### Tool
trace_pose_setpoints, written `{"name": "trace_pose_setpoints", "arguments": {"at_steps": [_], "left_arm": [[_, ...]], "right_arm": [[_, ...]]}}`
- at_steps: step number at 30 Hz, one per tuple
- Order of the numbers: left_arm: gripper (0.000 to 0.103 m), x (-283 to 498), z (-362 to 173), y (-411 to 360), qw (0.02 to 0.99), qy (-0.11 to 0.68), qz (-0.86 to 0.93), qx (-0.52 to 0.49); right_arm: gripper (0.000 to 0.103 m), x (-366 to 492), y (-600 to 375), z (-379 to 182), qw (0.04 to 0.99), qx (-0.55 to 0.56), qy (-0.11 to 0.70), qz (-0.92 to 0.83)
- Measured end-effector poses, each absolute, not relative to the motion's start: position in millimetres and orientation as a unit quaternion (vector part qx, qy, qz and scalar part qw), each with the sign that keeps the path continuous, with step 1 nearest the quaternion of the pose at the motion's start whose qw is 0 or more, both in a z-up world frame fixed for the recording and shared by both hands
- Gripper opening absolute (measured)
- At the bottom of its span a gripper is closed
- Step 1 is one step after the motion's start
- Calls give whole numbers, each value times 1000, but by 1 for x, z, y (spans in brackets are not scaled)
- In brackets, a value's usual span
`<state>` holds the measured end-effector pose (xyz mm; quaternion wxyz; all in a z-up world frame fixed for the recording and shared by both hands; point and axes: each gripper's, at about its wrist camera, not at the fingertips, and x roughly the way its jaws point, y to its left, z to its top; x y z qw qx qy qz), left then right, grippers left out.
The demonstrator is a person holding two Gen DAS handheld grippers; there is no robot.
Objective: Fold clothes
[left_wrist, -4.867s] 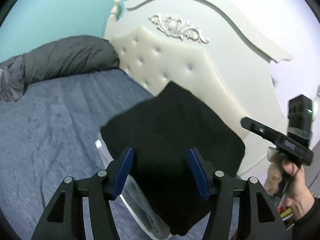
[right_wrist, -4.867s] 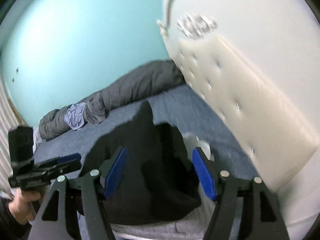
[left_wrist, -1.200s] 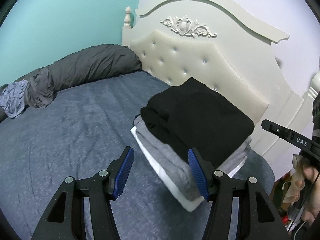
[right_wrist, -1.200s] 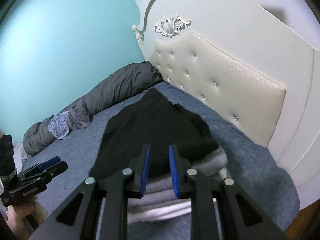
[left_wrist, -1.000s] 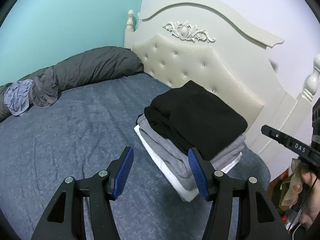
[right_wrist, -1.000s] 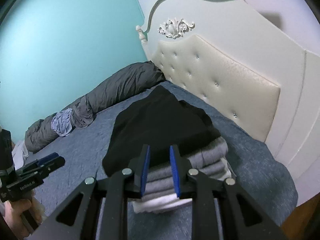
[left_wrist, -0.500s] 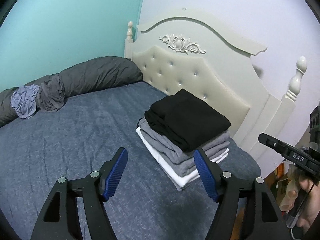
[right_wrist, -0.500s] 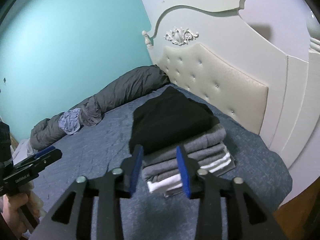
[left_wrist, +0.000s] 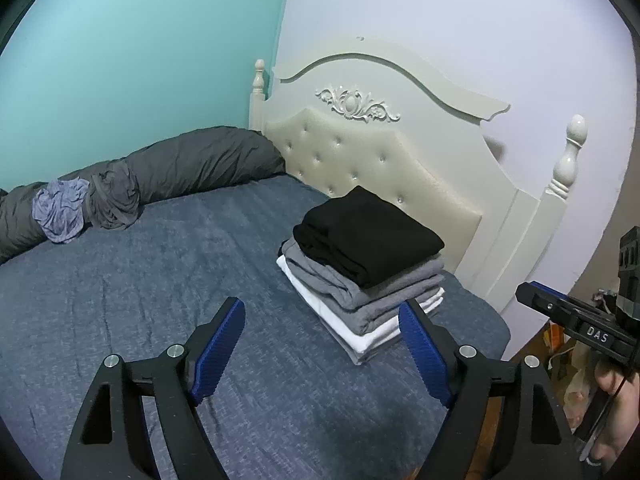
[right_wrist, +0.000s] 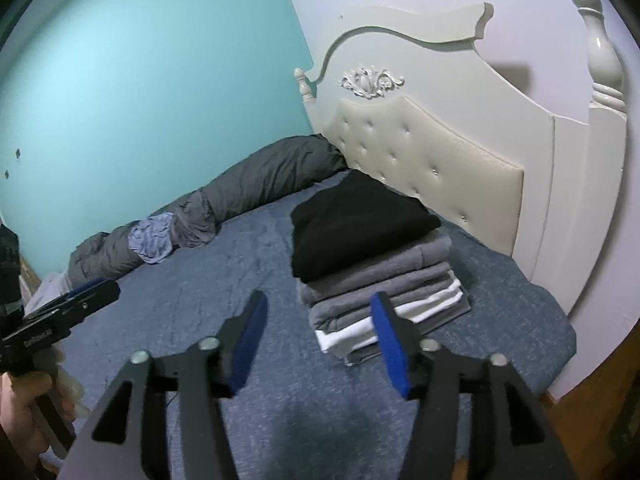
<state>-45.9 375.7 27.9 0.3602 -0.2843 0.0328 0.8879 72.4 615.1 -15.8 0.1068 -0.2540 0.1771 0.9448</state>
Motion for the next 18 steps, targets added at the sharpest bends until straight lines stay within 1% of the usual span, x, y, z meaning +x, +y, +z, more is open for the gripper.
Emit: {"name": "trace_pose_setpoints", "arguments": {"at_steps": [4,7,9,14,18], "left_arm": [[85,-35,31,367,363,36,889,-277],[87,-28,32,361,364,38,889,-274],[89,-23,32,355,366,38,889,-272],[94,-9,34,343,369,47,890,-264],[99,3,34,333,369,51,892,-257]], "right_arm": [[67,82,602,-10,112,-252,167,947],[71,89,595,-8,117,-252,167,946],[75,94,589,-7,122,-251,166,946],[81,107,573,-5,135,-247,154,947],[89,120,562,-3,151,-241,152,947]]}}
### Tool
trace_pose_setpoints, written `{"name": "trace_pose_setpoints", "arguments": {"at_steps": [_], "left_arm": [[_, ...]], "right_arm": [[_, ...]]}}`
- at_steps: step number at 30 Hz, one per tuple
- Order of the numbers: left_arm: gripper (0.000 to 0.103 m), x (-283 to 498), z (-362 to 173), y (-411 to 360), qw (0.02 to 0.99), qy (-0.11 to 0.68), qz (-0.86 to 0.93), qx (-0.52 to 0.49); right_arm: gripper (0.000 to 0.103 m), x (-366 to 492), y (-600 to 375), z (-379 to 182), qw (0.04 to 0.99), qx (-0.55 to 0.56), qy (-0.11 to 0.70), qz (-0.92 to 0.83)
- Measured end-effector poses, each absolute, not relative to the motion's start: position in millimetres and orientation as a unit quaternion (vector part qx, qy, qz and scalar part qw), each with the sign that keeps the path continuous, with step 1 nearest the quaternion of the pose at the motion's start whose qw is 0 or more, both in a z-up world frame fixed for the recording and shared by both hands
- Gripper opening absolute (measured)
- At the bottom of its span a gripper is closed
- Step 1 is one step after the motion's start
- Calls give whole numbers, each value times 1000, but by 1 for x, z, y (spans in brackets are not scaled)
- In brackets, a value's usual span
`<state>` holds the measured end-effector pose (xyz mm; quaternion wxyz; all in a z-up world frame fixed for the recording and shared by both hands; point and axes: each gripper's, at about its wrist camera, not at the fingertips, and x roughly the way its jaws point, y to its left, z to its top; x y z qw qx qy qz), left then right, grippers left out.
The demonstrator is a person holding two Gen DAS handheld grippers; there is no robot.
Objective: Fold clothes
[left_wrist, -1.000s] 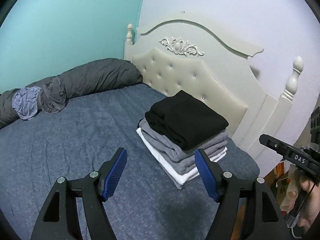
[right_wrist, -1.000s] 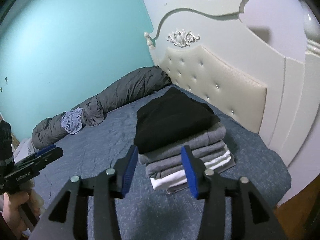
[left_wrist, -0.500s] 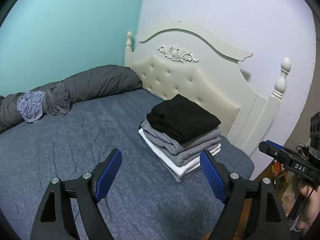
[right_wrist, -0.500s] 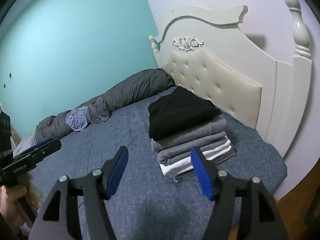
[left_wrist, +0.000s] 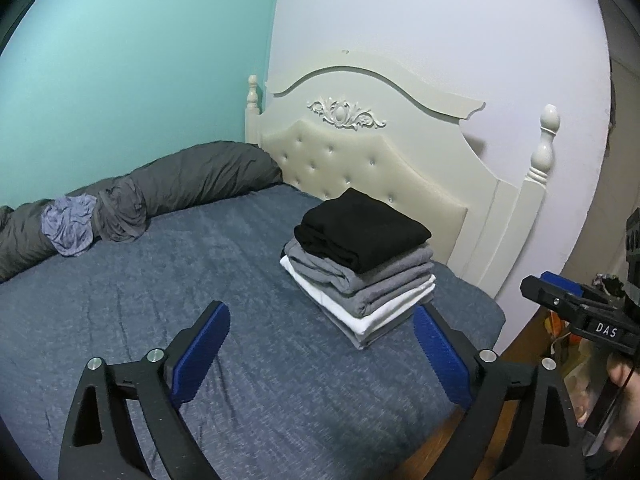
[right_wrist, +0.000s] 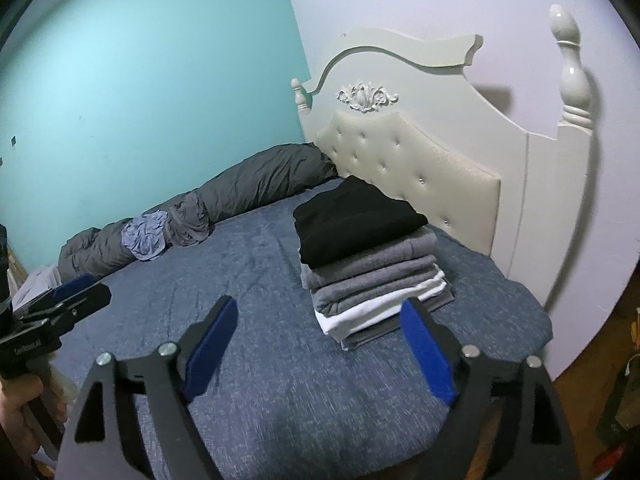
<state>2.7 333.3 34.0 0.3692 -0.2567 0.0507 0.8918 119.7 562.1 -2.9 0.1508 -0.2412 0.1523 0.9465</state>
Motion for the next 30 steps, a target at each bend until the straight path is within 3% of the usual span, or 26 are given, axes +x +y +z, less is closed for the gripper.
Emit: {"name": "trace_pose_setpoints", "arguments": {"at_steps": [12,30], "left_arm": [[103,28,28,309,381,47,888,-253],[103,51,9,285,376,40,889,-258]], "right_arm": [[102,147,535,-5,169,-239,146,945],[103,180,507,-22,174,-237,158,943]]}}
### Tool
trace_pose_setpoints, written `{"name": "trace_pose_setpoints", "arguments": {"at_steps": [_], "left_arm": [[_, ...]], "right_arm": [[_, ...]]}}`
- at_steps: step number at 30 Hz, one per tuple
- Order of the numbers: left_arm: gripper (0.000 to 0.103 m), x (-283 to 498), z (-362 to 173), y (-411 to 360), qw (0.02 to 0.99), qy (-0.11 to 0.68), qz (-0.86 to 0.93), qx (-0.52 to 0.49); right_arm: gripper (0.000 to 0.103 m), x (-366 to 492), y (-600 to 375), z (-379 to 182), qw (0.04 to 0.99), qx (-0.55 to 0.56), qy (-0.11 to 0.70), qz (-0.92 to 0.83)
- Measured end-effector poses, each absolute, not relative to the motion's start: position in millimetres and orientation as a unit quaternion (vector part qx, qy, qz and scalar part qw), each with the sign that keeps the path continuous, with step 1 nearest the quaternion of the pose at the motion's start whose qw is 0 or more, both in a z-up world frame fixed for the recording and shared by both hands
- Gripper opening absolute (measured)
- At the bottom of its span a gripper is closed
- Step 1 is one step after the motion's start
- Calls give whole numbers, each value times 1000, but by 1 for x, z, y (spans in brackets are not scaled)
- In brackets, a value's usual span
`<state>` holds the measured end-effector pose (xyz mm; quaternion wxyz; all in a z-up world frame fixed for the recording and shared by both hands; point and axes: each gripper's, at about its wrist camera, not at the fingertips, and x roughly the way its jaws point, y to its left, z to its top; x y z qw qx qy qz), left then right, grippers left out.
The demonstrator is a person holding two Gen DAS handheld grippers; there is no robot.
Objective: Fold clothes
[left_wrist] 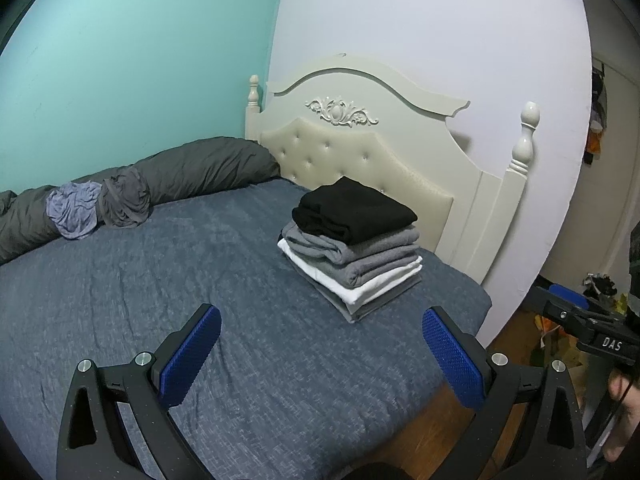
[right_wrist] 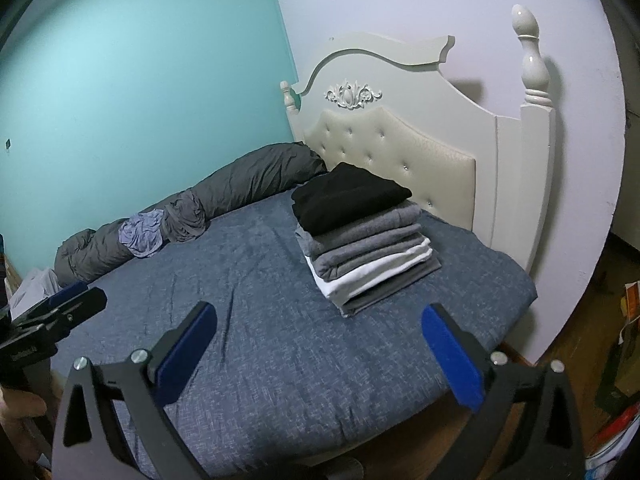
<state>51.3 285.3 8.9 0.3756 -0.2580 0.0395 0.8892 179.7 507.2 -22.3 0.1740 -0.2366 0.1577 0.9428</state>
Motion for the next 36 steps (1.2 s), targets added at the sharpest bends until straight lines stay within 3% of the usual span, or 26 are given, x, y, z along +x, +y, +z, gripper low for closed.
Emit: {"name": "trace_pose_setpoints", "arguments": {"at_steps": [36], "left_arm": [[103,64,-7,266,362,41,895,-259]], "right_arm": [[103,193,482,-39,186,-236,135,944]]}}
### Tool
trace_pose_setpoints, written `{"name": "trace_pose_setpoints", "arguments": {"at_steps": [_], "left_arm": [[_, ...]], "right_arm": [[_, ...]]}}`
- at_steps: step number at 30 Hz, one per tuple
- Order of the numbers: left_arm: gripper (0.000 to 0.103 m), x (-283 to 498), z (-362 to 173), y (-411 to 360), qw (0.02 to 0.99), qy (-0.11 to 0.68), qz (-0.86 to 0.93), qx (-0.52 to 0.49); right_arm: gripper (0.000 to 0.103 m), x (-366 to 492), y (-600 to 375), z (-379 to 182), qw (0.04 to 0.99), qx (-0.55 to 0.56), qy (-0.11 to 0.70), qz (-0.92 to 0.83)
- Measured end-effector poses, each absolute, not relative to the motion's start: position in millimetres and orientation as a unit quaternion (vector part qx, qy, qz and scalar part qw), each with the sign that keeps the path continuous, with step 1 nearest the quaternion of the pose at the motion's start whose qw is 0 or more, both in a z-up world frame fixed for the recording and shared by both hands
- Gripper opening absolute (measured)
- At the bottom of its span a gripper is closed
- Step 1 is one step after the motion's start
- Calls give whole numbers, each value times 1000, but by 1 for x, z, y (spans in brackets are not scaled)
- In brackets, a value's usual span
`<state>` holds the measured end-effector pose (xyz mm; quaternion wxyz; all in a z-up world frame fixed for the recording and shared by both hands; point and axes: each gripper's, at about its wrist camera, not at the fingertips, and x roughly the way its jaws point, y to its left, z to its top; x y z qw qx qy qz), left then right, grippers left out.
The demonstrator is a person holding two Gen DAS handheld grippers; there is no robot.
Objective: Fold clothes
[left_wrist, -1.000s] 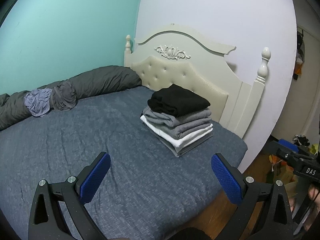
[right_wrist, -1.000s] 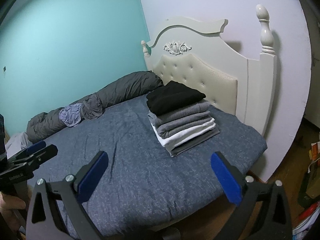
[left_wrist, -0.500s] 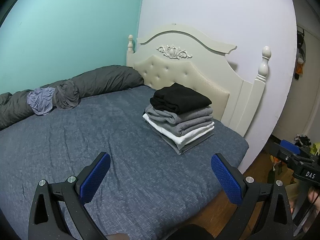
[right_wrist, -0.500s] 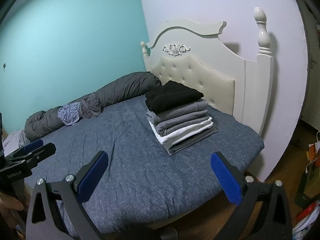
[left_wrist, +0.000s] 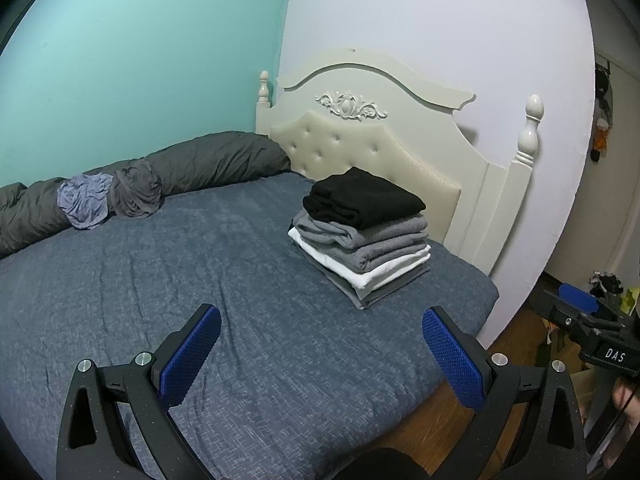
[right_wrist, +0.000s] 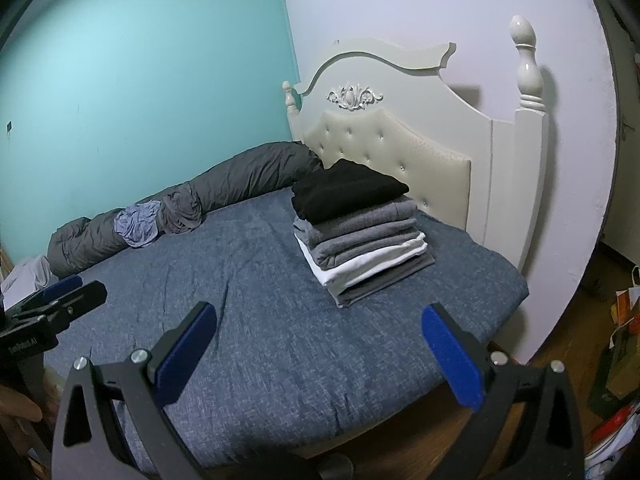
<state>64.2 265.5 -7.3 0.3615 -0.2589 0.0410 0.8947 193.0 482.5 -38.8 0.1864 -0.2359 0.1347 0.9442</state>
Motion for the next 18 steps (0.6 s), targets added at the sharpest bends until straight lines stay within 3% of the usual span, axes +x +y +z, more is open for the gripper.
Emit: {"name": "trace_pose_setpoints", "arguments": {"at_steps": [18], "left_arm": [[103,64,-10,261,364,40,894,-260]], "right_arm": [[103,192,479,-47,183,-242,140,942]]}}
